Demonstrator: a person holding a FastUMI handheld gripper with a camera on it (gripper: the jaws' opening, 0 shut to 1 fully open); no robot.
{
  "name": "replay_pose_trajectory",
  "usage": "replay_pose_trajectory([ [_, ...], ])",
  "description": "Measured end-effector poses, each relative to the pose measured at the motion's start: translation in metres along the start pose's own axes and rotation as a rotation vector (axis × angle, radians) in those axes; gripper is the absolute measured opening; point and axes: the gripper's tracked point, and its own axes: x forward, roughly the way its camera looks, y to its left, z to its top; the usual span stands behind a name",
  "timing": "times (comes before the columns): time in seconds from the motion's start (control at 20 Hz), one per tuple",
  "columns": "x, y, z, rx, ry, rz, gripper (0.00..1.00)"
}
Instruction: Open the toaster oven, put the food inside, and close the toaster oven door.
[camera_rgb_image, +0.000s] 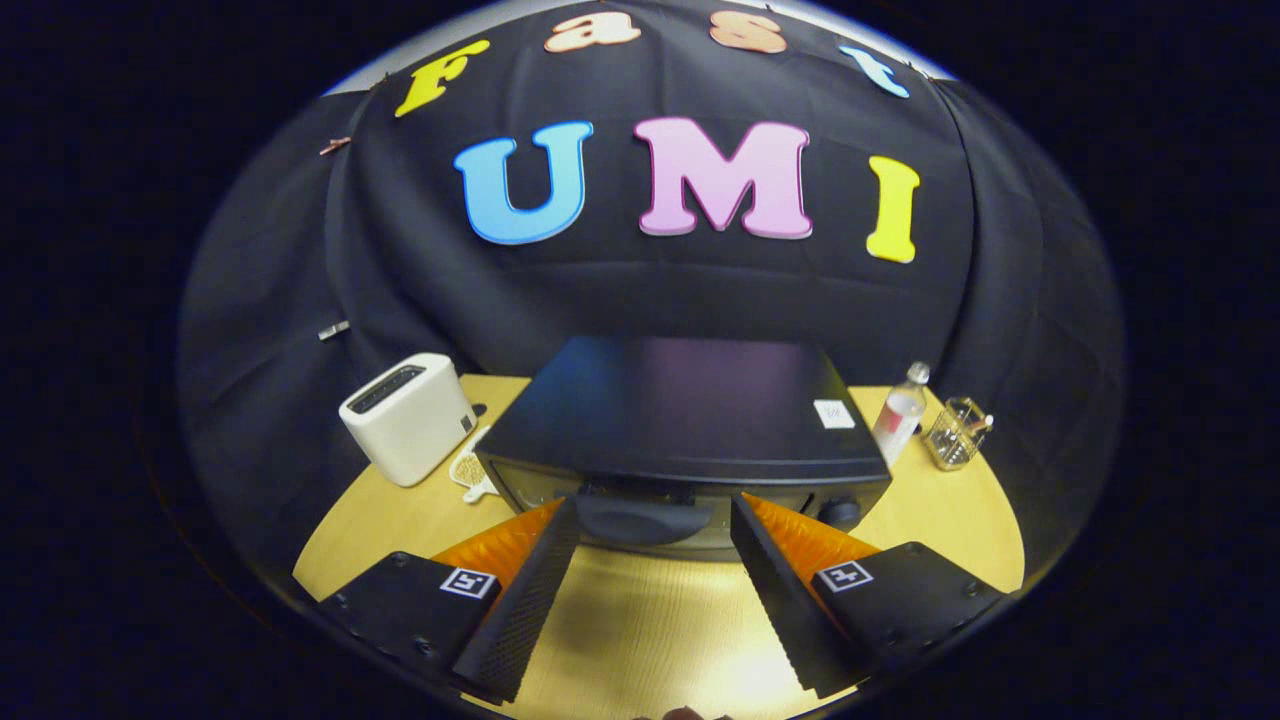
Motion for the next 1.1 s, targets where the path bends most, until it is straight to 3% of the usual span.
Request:
replay_pose_trajectory([
  [0.3, -0.067, -0.049, 0.098, -0.037, -0.255, -0.125, 0.99],
  [0.6, -0.143, -0.085, 0.136, 0.005, -0.392, -0.265, 0.99],
  [0.8, -0.166, -0.075, 0.138, 0.015, -0.427, -0.259, 0.99],
  [1.1, -0.162, -0.062, 0.137, 0.049, -0.424, -0.219, 1.00],
])
